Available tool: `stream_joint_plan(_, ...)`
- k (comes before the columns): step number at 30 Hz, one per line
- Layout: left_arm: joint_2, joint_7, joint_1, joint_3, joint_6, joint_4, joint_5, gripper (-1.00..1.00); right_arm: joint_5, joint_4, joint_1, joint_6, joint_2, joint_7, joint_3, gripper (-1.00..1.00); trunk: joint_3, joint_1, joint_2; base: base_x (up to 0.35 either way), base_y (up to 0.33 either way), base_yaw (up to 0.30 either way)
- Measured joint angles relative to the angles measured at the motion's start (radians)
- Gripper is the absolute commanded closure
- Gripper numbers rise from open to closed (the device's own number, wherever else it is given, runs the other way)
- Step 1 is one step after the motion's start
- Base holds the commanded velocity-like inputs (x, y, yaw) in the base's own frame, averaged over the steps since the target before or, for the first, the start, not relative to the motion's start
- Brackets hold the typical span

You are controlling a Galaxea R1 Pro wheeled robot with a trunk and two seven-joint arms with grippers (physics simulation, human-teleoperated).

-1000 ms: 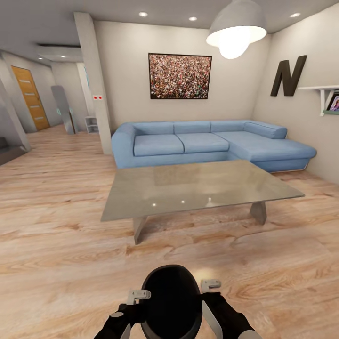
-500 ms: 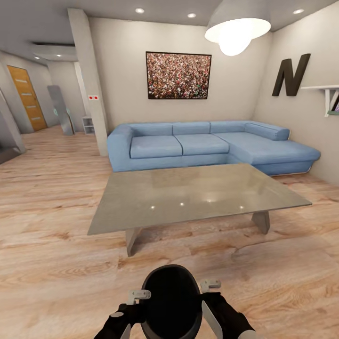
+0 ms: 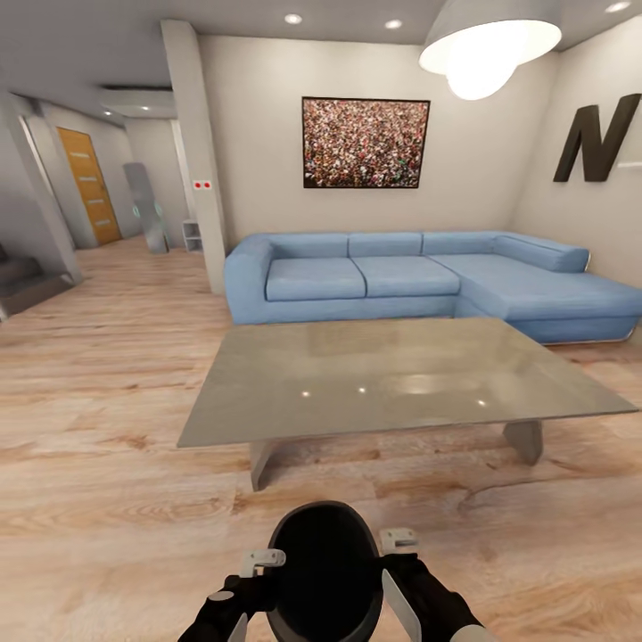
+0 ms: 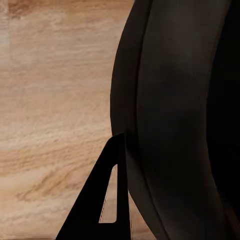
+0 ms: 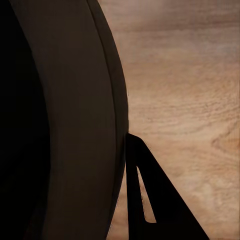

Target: Place each of the two pumpkins and all three candles from the living room inside a cabinet in the living room (use any cabinet), then make sure every cabinet is closed, and position the cauldron so it is next to a table in the living room.

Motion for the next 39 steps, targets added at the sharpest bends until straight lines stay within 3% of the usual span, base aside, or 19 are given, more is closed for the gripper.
stream_joint_plan(7,0.000,0.000,0.000,0.000,0.000,0.001,0.000,1.00,0.000,0.000,0.000,0.000,0.000,0.000,0.000,1.00,0.000,0.000,0.000,0.004,0.000,0.199)
stream_joint_plan(39,0.000,0.000,0.000,0.000,0.000,0.002,0.000,1.00,0.000,0.000,0.000,0.001,0.000,0.000,0.000,1.00,0.000,0.000,0.000,0.064,0.000,0.003)
